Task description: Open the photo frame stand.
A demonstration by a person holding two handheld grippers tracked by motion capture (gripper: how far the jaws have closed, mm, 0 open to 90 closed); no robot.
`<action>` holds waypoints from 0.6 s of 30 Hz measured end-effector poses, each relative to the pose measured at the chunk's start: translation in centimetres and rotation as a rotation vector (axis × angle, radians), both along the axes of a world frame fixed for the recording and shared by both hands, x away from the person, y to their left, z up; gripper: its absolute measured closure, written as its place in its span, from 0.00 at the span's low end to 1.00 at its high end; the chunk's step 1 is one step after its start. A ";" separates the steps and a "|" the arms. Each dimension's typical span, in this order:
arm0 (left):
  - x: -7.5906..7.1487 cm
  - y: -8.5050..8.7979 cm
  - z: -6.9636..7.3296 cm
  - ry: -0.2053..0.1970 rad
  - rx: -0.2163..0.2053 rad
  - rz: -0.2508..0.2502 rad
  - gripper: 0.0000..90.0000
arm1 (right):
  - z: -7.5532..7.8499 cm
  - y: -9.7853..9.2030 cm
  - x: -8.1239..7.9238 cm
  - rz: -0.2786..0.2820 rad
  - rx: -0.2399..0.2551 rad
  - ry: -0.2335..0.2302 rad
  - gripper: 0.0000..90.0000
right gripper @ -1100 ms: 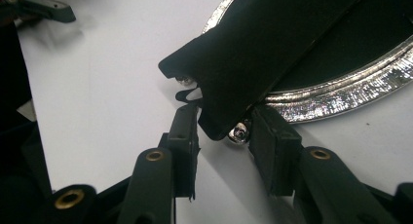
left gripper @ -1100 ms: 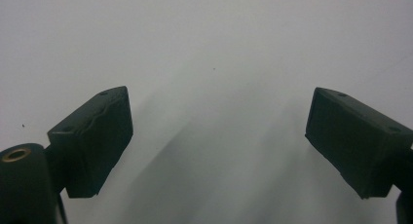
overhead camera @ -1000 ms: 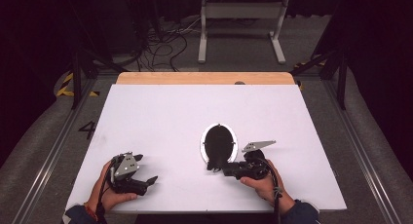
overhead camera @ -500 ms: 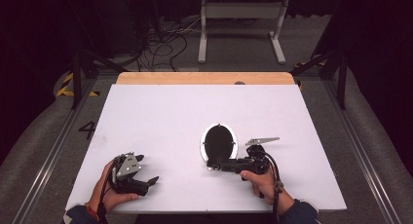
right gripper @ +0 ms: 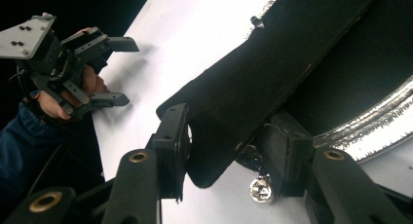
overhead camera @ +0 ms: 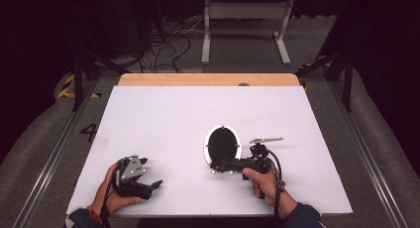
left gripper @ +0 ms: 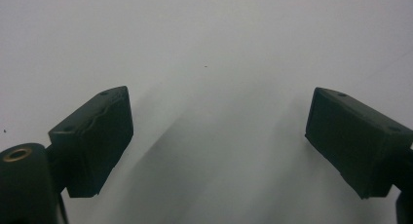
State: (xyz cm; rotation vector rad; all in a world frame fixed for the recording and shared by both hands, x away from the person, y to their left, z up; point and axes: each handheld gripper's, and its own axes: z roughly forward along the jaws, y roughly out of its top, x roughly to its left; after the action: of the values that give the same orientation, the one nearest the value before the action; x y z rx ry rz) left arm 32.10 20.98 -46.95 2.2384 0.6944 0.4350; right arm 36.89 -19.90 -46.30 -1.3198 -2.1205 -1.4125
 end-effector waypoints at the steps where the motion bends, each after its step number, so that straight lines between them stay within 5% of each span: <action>1: 0.0 0.0 0.0 0.005 -0.005 0.000 0.12 | 0.0 0.0 0.0 -0.003 0.004 0.010 0.60; 7: 0.3 -0.2 0.3 0.014 -0.044 0.001 0.12 | -0.3 0.1 0.5 -0.039 0.055 0.054 0.58; 13: 1.0 -1.5 0.9 0.012 -0.087 -0.037 0.13 | -0.5 0.3 0.5 -0.048 0.064 0.041 0.60; 18: 3.8 -2.6 1.2 0.086 -0.229 -0.043 0.16 | -0.6 0.5 0.3 -0.042 0.065 0.018 0.63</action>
State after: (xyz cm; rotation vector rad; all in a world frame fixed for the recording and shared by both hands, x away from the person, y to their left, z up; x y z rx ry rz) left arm 35.94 18.41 -45.78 2.0604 0.7021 0.2268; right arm 37.20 -19.43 -46.86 -1.3551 -2.0292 -1.4679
